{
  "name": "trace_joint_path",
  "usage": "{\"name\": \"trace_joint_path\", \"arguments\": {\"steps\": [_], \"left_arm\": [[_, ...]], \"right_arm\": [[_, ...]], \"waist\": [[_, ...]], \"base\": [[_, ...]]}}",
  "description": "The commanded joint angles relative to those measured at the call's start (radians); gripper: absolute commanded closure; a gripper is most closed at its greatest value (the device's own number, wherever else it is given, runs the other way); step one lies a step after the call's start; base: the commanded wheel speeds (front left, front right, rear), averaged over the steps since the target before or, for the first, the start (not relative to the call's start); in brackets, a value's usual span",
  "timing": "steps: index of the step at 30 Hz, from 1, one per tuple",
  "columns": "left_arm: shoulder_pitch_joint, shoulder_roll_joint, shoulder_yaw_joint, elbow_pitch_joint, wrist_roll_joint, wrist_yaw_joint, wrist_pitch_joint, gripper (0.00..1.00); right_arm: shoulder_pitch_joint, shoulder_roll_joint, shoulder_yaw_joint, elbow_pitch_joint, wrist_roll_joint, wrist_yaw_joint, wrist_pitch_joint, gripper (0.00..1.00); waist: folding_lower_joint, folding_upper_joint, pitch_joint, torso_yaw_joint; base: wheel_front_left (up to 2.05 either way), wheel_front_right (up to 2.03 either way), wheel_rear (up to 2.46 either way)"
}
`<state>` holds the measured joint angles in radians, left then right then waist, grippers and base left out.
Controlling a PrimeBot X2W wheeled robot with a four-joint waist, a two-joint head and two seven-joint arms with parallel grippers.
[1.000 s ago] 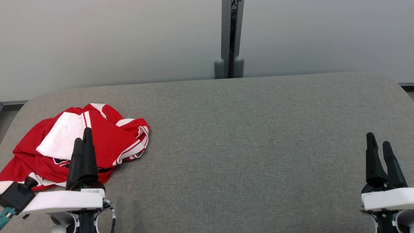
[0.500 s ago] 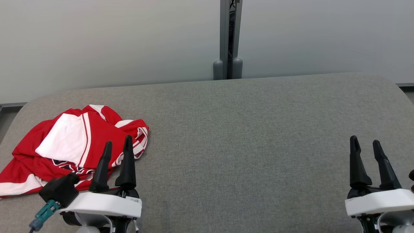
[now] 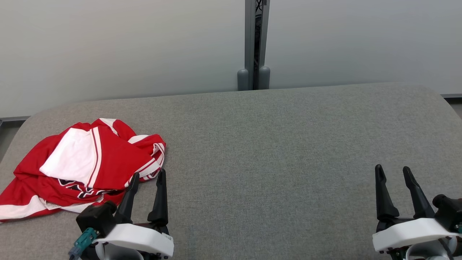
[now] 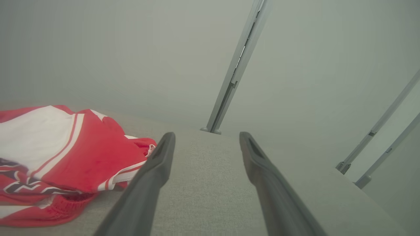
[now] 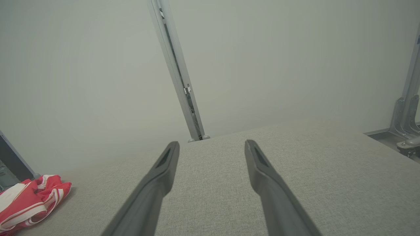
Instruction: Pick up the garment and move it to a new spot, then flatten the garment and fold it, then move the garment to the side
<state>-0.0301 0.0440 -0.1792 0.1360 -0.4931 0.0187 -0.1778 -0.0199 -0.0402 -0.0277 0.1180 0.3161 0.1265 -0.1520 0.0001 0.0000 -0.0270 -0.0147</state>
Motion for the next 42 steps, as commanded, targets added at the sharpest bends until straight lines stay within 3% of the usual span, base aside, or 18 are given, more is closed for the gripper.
{"name": "trace_joint_path", "arguments": {"steps": [1, 21, 42], "left_arm": [[-0.009, 0.006, -0.004, 0.003, 0.023, 0.004, -0.008, 0.00], [-0.027, 0.007, -0.053, 0.145, 0.176, 0.037, -0.048, 0.00], [-0.036, 0.009, -0.062, 0.163, 0.287, 0.077, -0.081, 0.00]], "right_arm": [[-0.010, -0.009, 0.001, 0.000, -0.026, 0.005, -0.014, 0.00], [-0.018, -0.012, 0.037, 0.048, -0.163, 0.006, -0.064, 0.00], [-0.016, -0.014, 0.055, 0.052, -0.295, 0.006, -0.107, 0.00]], "waist": [[0.0000, 0.0000, 0.000, 0.000], [-0.0001, 0.0000, -0.009, -0.006], [-0.0001, 0.0000, -0.012, -0.006]], "base": [[0.00, 0.00, 0.00], [0.00, 0.00, 0.00], [0.00, 0.00, 0.00]]}}
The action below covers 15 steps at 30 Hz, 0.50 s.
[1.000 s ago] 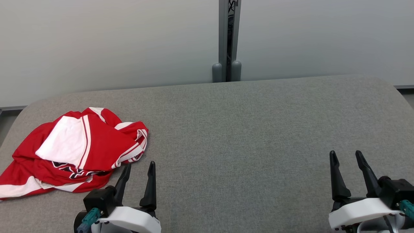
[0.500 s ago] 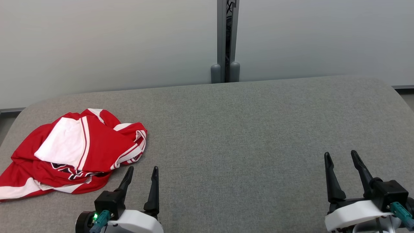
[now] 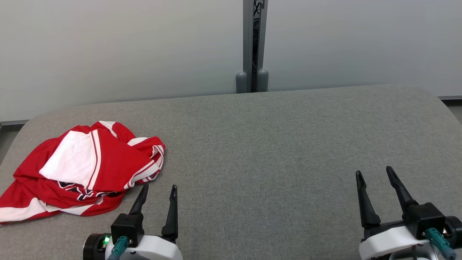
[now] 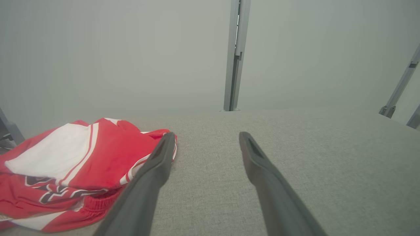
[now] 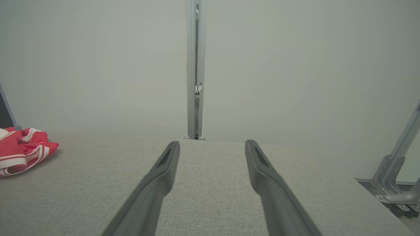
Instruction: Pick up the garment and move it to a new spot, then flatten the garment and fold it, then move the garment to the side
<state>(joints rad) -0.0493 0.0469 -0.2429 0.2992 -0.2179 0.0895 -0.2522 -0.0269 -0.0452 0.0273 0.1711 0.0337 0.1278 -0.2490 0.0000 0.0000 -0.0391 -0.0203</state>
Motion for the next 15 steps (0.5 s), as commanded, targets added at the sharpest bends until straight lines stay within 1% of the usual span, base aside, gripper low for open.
{"name": "trace_joint_path", "arguments": {"steps": [1, 4, 7, 11, 15], "left_arm": [[-0.017, 0.006, 0.002, 0.000, 0.017, 0.009, -0.008, 0.00], [-0.022, 0.006, -0.002, 0.001, 0.033, 0.010, -0.013, 0.00], [-0.020, 0.006, -0.003, 0.001, 0.038, 0.010, -0.014, 0.00], [-0.021, 0.006, 0.002, -0.001, 0.036, 0.014, -0.014, 0.00], [-0.021, 0.006, 0.009, -0.015, 0.040, 0.018, -0.014, 0.00]], "right_arm": [[-0.009, -0.009, 0.002, 0.000, -0.016, 0.005, -0.012, 0.00], [-0.008, -0.009, 0.017, -0.001, -0.035, 0.005, -0.016, 0.00], [-0.001, -0.008, 0.031, -0.006, -0.034, 0.005, -0.019, 0.00], [0.011, -0.008, 0.038, -0.009, -0.023, 0.004, -0.019, 0.00], [0.015, -0.008, 0.039, -0.011, -0.014, 0.004, -0.019, 0.00]], "waist": [[0.0000, 0.0000, 0.000, 0.001], [0.0000, 0.0000, 0.001, 0.012], [0.0000, 0.0000, 0.001, 0.039], [0.0000, 0.0000, 0.003, 0.094], [0.0000, 0.0000, 0.005, 0.166]], "base": [[0.00, 0.00, 0.00], [0.00, 0.00, 0.00], [0.00, 0.00, 0.00], [0.00, 0.00, 0.00], [0.00, 0.00, 0.00]]}}
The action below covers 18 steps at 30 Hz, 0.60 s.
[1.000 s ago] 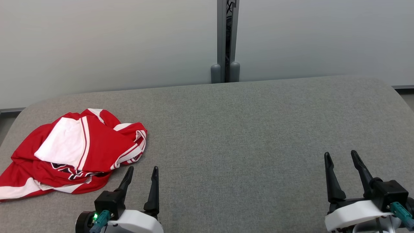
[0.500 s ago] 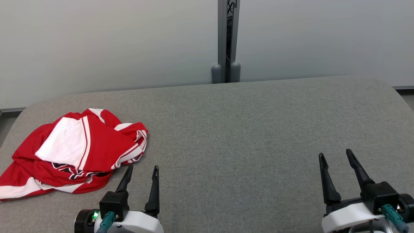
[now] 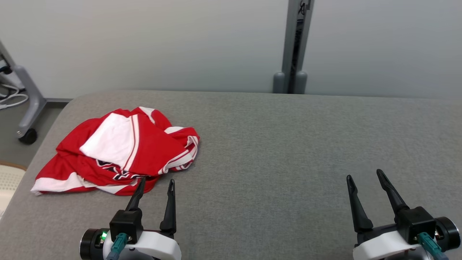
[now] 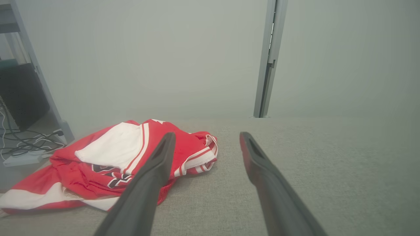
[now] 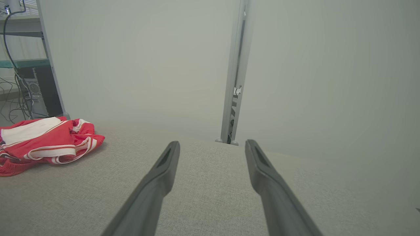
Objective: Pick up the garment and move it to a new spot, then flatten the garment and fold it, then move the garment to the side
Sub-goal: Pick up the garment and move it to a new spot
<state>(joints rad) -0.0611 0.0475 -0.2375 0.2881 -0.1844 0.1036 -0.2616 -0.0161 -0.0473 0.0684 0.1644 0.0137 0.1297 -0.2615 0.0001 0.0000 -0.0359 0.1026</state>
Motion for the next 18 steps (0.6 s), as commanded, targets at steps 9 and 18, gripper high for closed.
{"name": "trace_joint_path", "arguments": {"steps": [9, 18], "left_arm": [[0.006, 0.005, 0.036, -0.033, 0.009, 0.012, -0.005, 0.00], [0.022, 0.005, 0.053, -0.043, 0.019, 0.001, -0.005, 0.00]], "right_arm": [[0.003, -0.006, 0.017, -0.005, 0.032, 0.002, -0.006, 0.00], [0.004, -0.006, 0.031, -0.001, 0.057, 0.002, -0.006, 0.00]], "waist": [[-0.0001, 0.0000, -0.001, 0.205], [-0.0001, 0.0000, -0.008, 0.300]], "base": [[0.00, 0.00, 0.00], [0.00, 0.00, 0.00]]}}
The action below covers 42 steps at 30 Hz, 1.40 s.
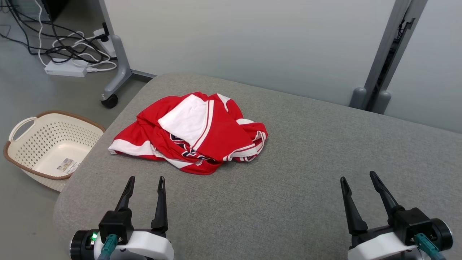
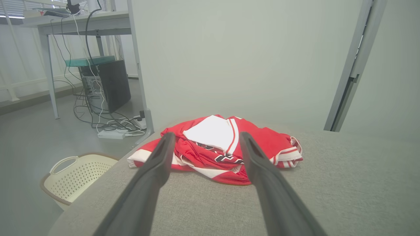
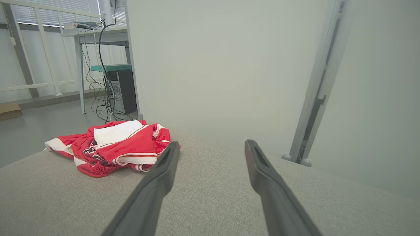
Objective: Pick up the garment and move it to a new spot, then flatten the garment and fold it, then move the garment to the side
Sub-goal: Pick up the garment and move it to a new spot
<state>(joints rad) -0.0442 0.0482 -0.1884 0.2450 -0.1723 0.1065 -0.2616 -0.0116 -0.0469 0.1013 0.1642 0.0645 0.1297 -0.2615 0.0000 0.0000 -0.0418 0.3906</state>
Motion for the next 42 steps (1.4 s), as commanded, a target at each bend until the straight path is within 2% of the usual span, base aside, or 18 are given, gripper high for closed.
{"name": "trace_joint_path", "arguments": {"steps": [1, 17, 22, 27, 32, 34, 37, 42], "left_arm": [[0.006, 0.004, 0.005, 0.001, 0.008, -0.008, -0.005, 0.00], [-0.027, 0.004, 0.029, 0.019, -0.039, -0.041, -0.004, 0.00], [-0.155, 0.018, 0.076, 0.064, -0.035, -0.091, -0.004, 0.00], [-0.371, 0.093, 0.095, 0.187, -0.024, -0.160, 0.006, 0.00], [-0.606, 0.202, 0.107, 0.314, -0.075, -0.215, 0.150, 0.00], [-0.686, 0.233, 0.117, 0.360, -0.135, -0.230, 0.232, 0.00], [-0.784, 0.265, 0.101, 0.414, -0.290, -0.238, 0.386, 0.00], [-0.860, 0.371, 0.024, 0.436, -0.553, -0.236, 0.629, 0.00]], "right_arm": [[0.000, -0.007, -0.001, 0.001, 0.008, 0.002, -0.006, 0.00], [-0.014, -0.007, 0.019, 0.000, -0.014, 0.002, -0.006, 0.00], [-0.051, -0.007, 0.026, -0.022, -0.047, 0.002, -0.006, 0.00], [-0.104, -0.018, 0.039, -0.042, -0.066, 0.002, -0.003, 0.00], [-0.148, -0.025, 0.044, -0.056, -0.078, 0.002, 0.000, 0.00], [-0.163, -0.026, 0.043, -0.060, -0.081, 0.002, 0.000, 0.00], [-0.187, -0.027, 0.044, -0.058, -0.082, 0.002, -0.002, 0.00], [-0.218, -0.021, 0.049, -0.058, -0.082, 0.002, -0.005, 0.00]], "waist": [[0.0000, 0.0000, -0.003, 0.017], [0.0000, 0.0000, 0.029, -0.059], [0.0000, 0.0000, 0.121, -0.103], [0.0000, 0.0000, 0.232, -0.158], [0.0000, 0.0000, 0.332, -0.216], [0.0000, 0.0000, 0.366, -0.238], [0.0000, 0.0000, 0.406, -0.269], [0.0000, 0.0000, 0.444, -0.310]], "base": [[0.00, 0.00, 0.00], [0.00, 0.00, 0.00], [0.00, 0.00, 0.00], [0.00, 0.00, 0.00], [0.00, 0.00, 0.00], [0.00, 0.00, 0.00], [0.00, 0.00, 0.00], [0.00, 0.00, 0.00]]}}
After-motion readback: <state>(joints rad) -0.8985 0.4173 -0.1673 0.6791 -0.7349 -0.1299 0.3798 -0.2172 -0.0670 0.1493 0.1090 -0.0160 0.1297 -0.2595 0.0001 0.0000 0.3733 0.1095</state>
